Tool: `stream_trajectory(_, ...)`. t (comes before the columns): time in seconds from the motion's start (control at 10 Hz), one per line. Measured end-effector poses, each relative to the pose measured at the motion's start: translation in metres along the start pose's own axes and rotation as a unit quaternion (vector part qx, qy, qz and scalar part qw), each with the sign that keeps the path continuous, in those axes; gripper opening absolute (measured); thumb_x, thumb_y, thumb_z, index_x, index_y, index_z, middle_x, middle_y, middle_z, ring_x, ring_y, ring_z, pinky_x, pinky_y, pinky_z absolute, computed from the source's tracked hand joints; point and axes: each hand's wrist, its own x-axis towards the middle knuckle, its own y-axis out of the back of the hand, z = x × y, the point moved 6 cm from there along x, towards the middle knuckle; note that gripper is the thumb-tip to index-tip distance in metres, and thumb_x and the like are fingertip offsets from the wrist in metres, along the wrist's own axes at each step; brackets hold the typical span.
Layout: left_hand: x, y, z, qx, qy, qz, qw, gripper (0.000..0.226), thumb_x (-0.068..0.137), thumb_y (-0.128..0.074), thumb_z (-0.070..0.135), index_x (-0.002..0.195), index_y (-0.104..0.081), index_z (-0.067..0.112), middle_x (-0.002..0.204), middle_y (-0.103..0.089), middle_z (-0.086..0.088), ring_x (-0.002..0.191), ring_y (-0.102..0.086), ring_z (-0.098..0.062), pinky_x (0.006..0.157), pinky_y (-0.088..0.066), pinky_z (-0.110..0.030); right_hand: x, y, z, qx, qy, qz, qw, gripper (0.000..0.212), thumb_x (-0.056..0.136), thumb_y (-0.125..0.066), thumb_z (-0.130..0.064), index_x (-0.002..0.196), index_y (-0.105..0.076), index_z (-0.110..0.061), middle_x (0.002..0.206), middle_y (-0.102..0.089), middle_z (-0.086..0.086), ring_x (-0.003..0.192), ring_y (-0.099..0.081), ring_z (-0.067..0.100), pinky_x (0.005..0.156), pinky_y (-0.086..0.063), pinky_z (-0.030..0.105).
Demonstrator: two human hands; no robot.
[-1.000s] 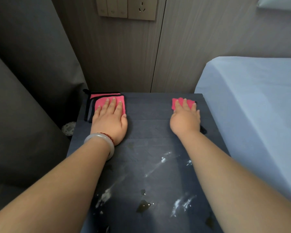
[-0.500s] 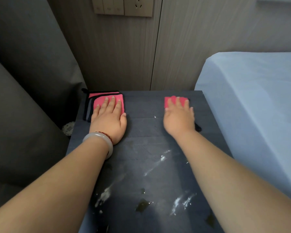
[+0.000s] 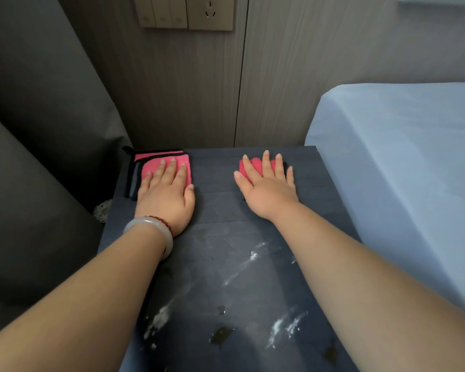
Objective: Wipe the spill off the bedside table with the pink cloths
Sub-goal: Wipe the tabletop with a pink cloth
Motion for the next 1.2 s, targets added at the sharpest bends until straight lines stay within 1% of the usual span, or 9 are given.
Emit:
stream_trajectory(0.1,0.001,0.0,0.0,0.002,0.002,-0.003,1.0,0.06,0.101,-0.017,0.043,0.156,-0.008,0.022,0.164,0.0,0.001,0.149,0.005,-0.018,0.12,0.001,-0.04,0.001,0.005,0.001,0.031,0.019,-0.014,0.999,0.052,0.1,-0.006,-0.053,0.151,-0.006,-0.048,0.164,0.01,-0.001,0.147,0.02,0.029,0.116,0.016,0.052)
stream_trajectory(0.2,0.0,0.0,-0.001,0.005,0.002,-0.004,1.0,0.06,0.101,-0.017,0.044,0.156,-0.008,0.022,0.164,0.0,0.001,0.149,0.004,-0.018,0.121,0.001,-0.04,-0.005,0.009,-0.002,-0.009,0.043,0.099,0.994,0.05,0.104,-0.017,-0.037,0.153,-0.022,-0.031,0.164,-0.007,0.002,0.15,0.006,0.027,0.12,0.008,0.047)
stream_trajectory(0.4,0.0,0.0,0.0,0.001,-0.001,-0.001,1.0,0.059,0.101,-0.017,0.044,0.156,-0.01,0.022,0.164,-0.001,0.001,0.149,0.003,-0.017,0.121,0.001,-0.039,-0.003,-0.004,0.0,-0.026,0.013,0.06,0.998,0.056,0.1,-0.013,-0.057,0.153,-0.005,-0.043,0.164,0.01,0.001,0.149,0.014,0.026,0.12,0.009,0.046)
stream_trajectory(0.5,0.001,0.0,-0.001,0.0,0.001,0.0,1.0,0.06,0.101,-0.016,0.044,0.156,-0.01,0.022,0.164,-0.001,0.001,0.149,0.004,-0.017,0.121,0.0,-0.039,-0.005,-0.001,0.014,-0.017,-0.009,0.084,0.996,0.053,0.103,-0.009,-0.046,0.155,-0.006,-0.036,0.164,0.005,0.0,0.15,0.01,0.023,0.121,0.006,0.044)
stream_trajectory(0.7,0.001,-0.001,-0.001,0.0,0.001,0.001,1.0,0.06,0.1,-0.015,0.046,0.156,-0.008,0.023,0.164,0.0,0.002,0.149,0.004,-0.017,0.12,0.002,-0.038,0.011,0.02,0.077,0.016,-0.19,0.046,0.981,0.062,0.095,-0.005,-0.064,0.153,0.001,-0.042,0.164,0.012,0.005,0.148,0.015,0.031,0.118,0.008,0.053)
stream_trajectory(0.8,0.002,-0.001,-0.002,0.003,0.0,-0.002,1.0,0.061,0.1,-0.015,0.047,0.156,-0.008,0.023,0.164,0.0,0.001,0.149,0.004,-0.017,0.12,0.002,-0.038,0.018,0.023,0.057,0.008,-0.186,0.026,0.982,0.078,0.082,0.001,-0.081,0.151,0.008,-0.045,0.162,0.019,0.005,0.146,0.022,0.035,0.114,0.014,0.058)
stream_trajectory(0.9,0.0,-0.001,-0.001,0.002,0.0,-0.002,1.0,0.061,0.1,-0.014,0.048,0.156,-0.008,0.023,0.164,0.001,0.001,0.149,0.005,-0.016,0.12,0.002,-0.038,0.008,0.005,-0.008,-0.004,-0.049,0.028,0.998,0.08,0.079,0.001,-0.084,0.15,0.01,-0.047,0.161,0.023,0.0,0.145,0.025,0.033,0.113,0.016,0.057)
stream_trajectory(1.0,0.0,-0.001,-0.001,0.001,0.001,0.0,1.0,0.061,0.1,-0.014,0.047,0.156,-0.008,0.023,0.163,0.001,0.002,0.149,0.005,-0.016,0.12,0.001,-0.038,0.003,-0.005,-0.024,-0.011,0.011,0.022,1.0,0.062,0.09,0.0,-0.071,0.148,0.008,-0.052,0.161,0.022,-0.006,0.146,0.024,0.026,0.115,0.016,0.053)
stream_trajectory(1.2,0.0,-0.001,-0.001,-0.004,-0.001,0.007,1.0,0.061,0.1,-0.016,0.047,0.156,-0.011,0.022,0.164,-0.002,0.001,0.149,0.003,-0.017,0.12,0.001,-0.039,0.029,0.022,0.081,-0.034,-0.148,0.025,0.988,0.052,0.101,-0.008,-0.049,0.15,0.008,-0.047,0.163,0.017,-0.001,0.148,0.017,0.026,0.118,0.008,0.054)
